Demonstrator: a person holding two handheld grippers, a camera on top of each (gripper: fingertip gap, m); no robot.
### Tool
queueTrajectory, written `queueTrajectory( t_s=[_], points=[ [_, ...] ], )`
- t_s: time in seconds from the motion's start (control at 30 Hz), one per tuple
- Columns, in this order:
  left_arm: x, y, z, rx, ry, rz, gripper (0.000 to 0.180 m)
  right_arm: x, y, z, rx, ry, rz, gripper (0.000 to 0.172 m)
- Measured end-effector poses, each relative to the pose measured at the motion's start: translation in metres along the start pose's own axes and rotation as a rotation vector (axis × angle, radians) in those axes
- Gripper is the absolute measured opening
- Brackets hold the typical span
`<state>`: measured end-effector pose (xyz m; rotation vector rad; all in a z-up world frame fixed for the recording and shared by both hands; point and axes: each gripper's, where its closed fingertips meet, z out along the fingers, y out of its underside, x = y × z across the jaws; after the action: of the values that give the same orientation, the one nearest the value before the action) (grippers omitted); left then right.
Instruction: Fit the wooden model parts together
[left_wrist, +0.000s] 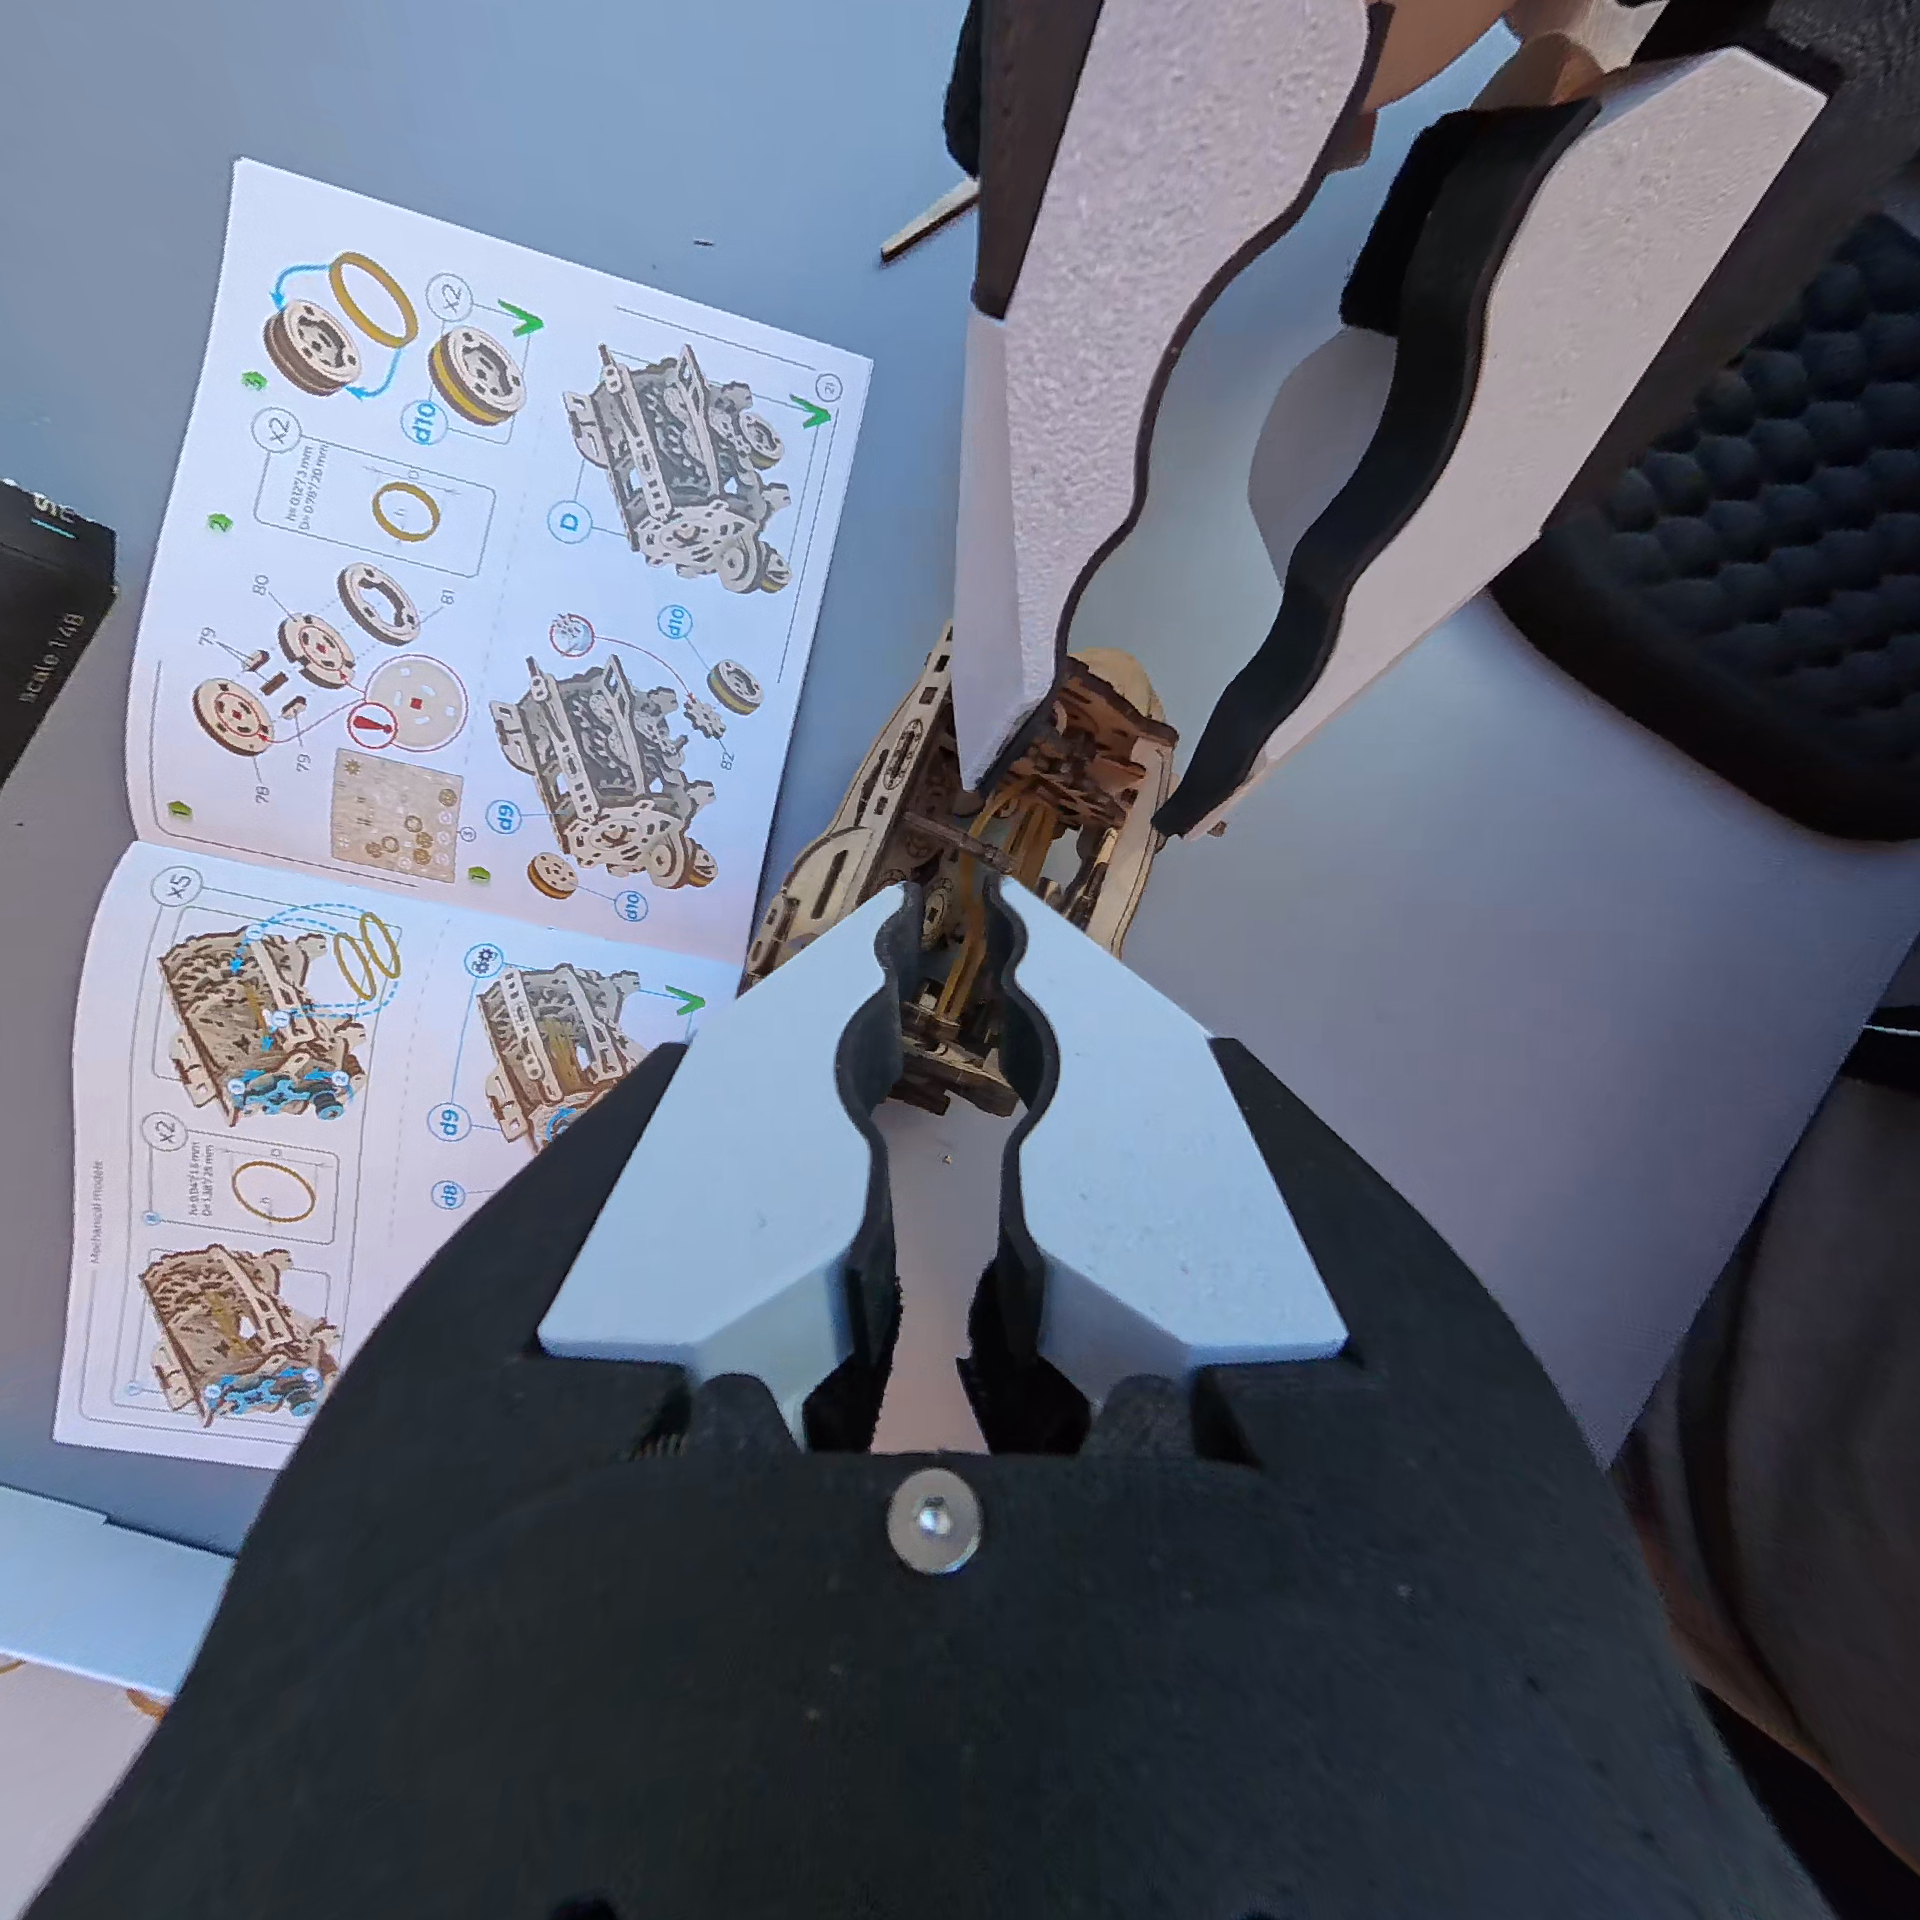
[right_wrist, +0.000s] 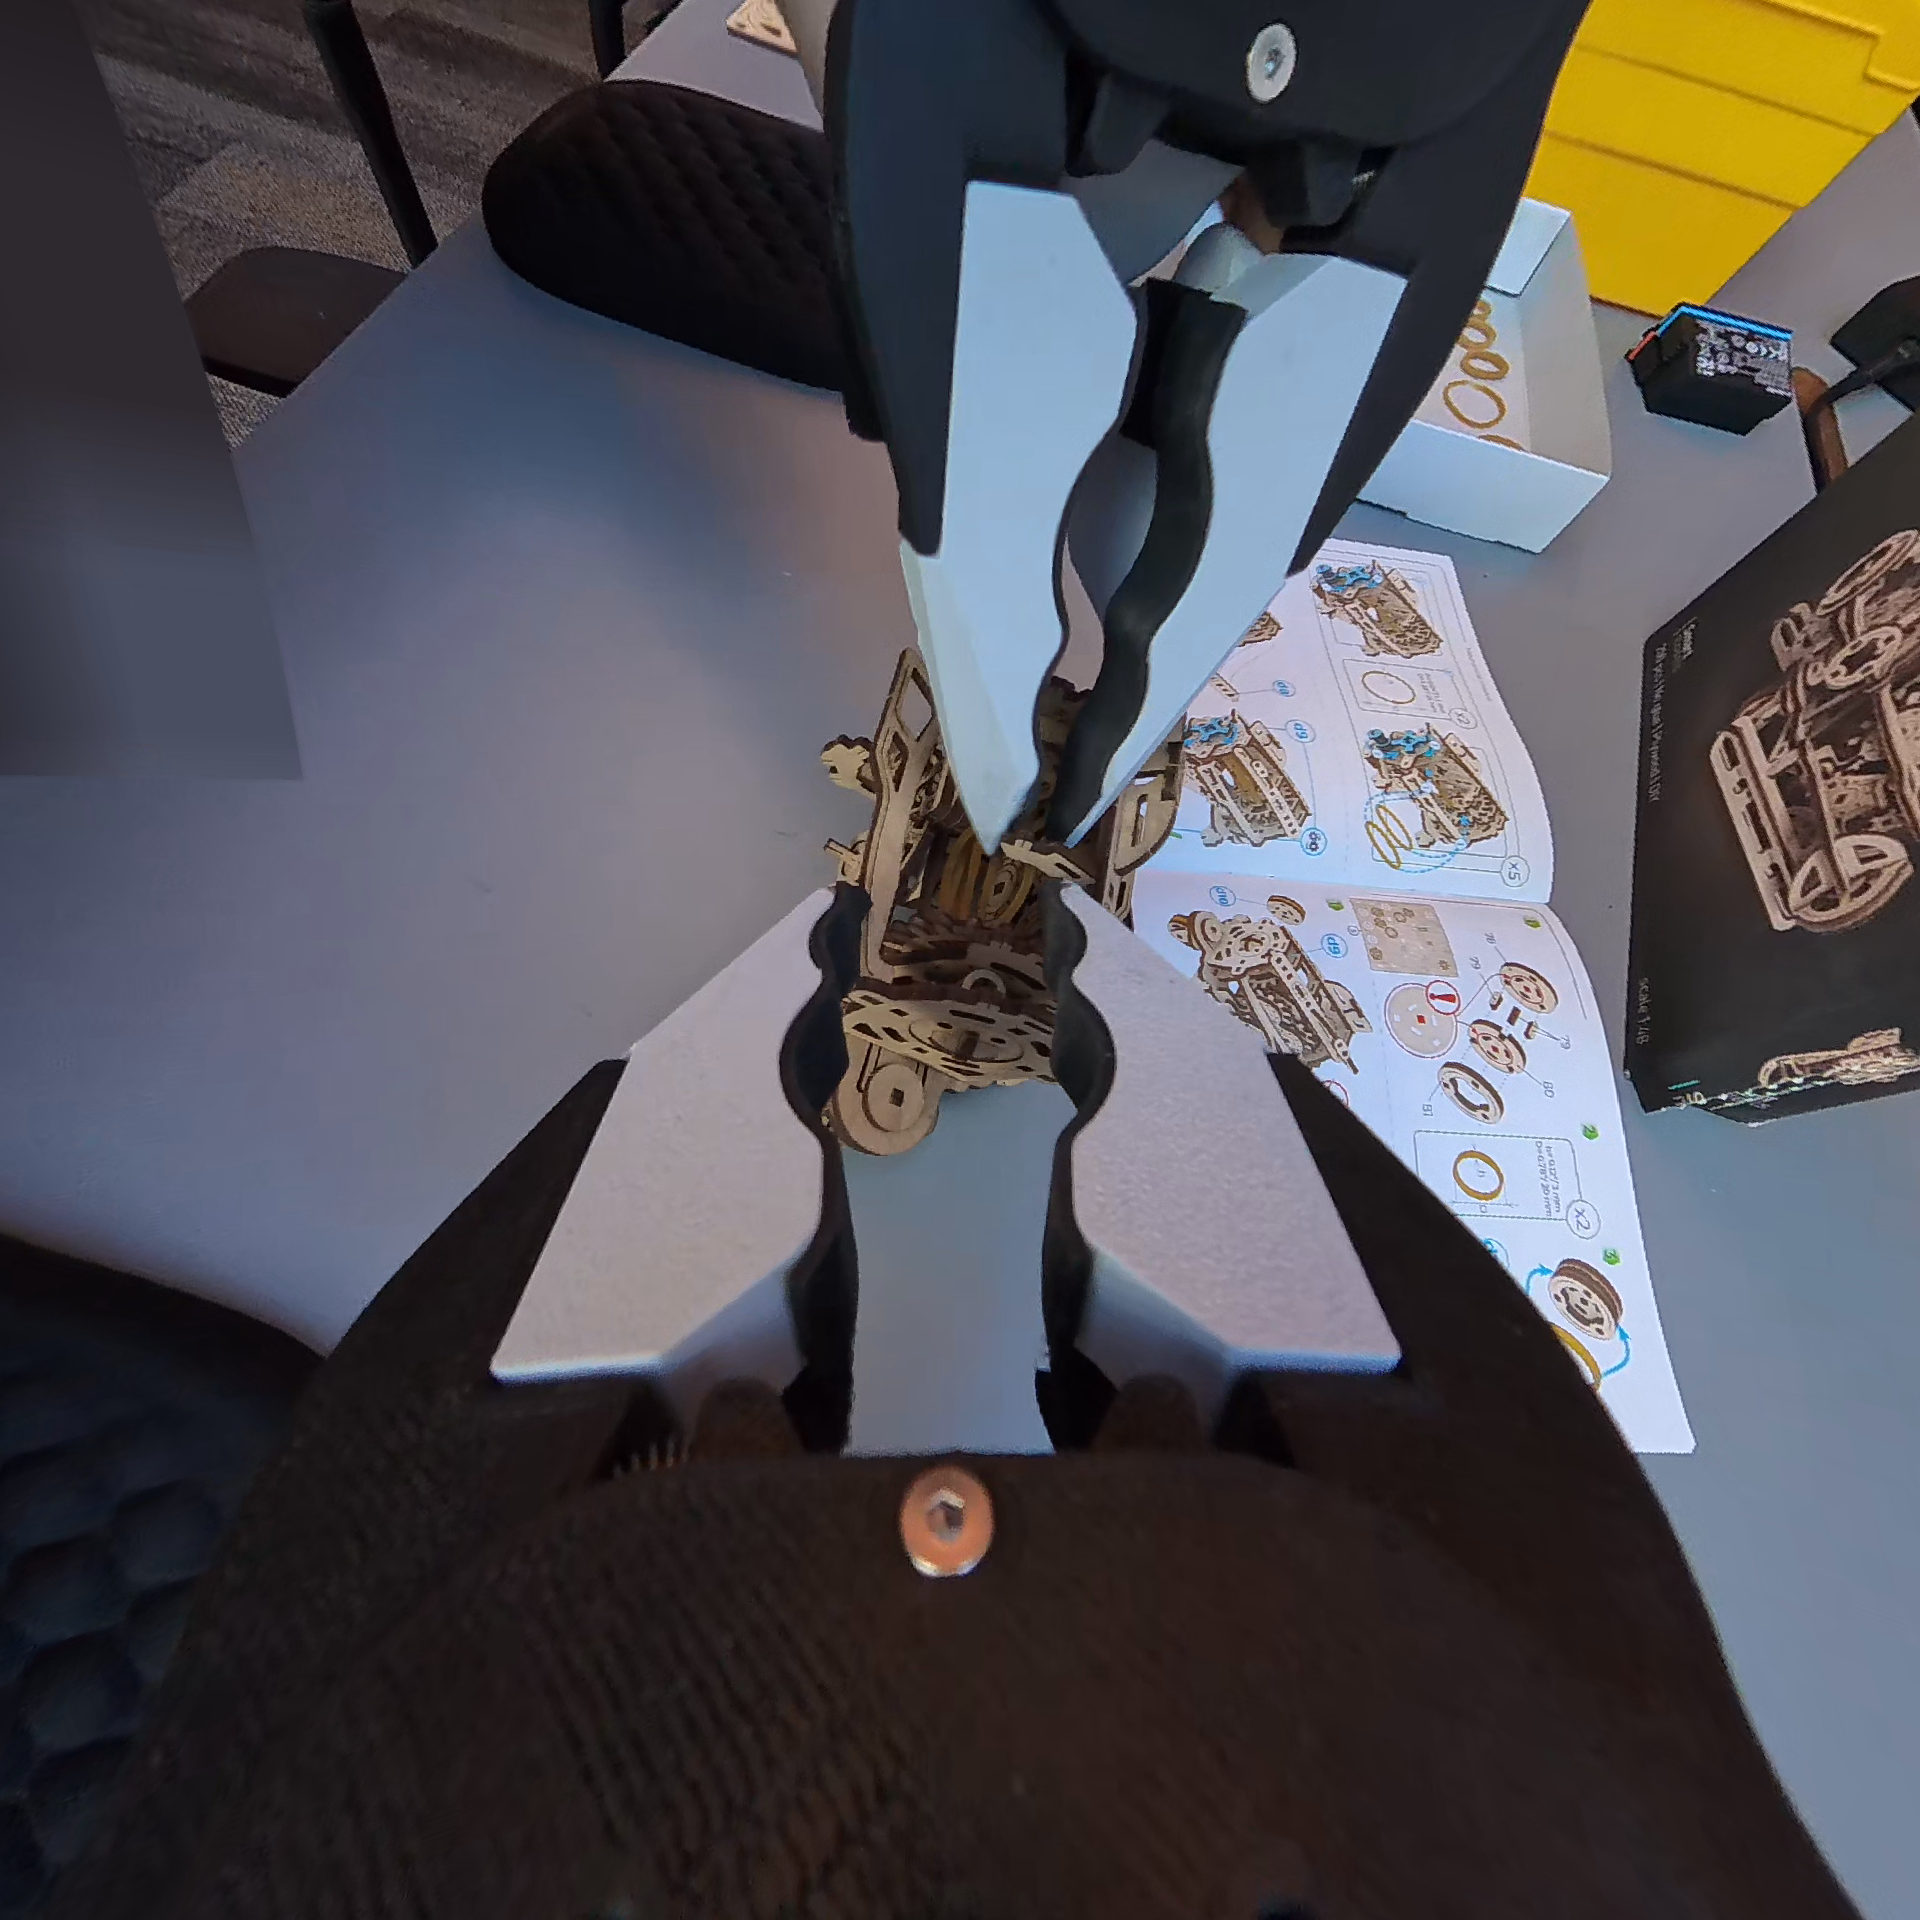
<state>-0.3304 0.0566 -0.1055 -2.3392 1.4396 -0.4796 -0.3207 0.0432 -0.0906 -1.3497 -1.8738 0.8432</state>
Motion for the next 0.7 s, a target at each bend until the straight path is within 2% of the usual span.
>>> queueTrajectory(
  t_s=[0.2,0.7],
  points=[
    [0.0021,0.0029,0.0013,-0.003,0.002,0.011,0.0,-0.0006,0.001,-0.0002,-0.012,0.0,-0.001,0.034],
    [-0.0021,0.0071,-0.0063,0.042,0.022,-0.036,0.0,0.0016,0.0031,0.0005,-0.072,0.049,-0.03,0.03]
  ],
)
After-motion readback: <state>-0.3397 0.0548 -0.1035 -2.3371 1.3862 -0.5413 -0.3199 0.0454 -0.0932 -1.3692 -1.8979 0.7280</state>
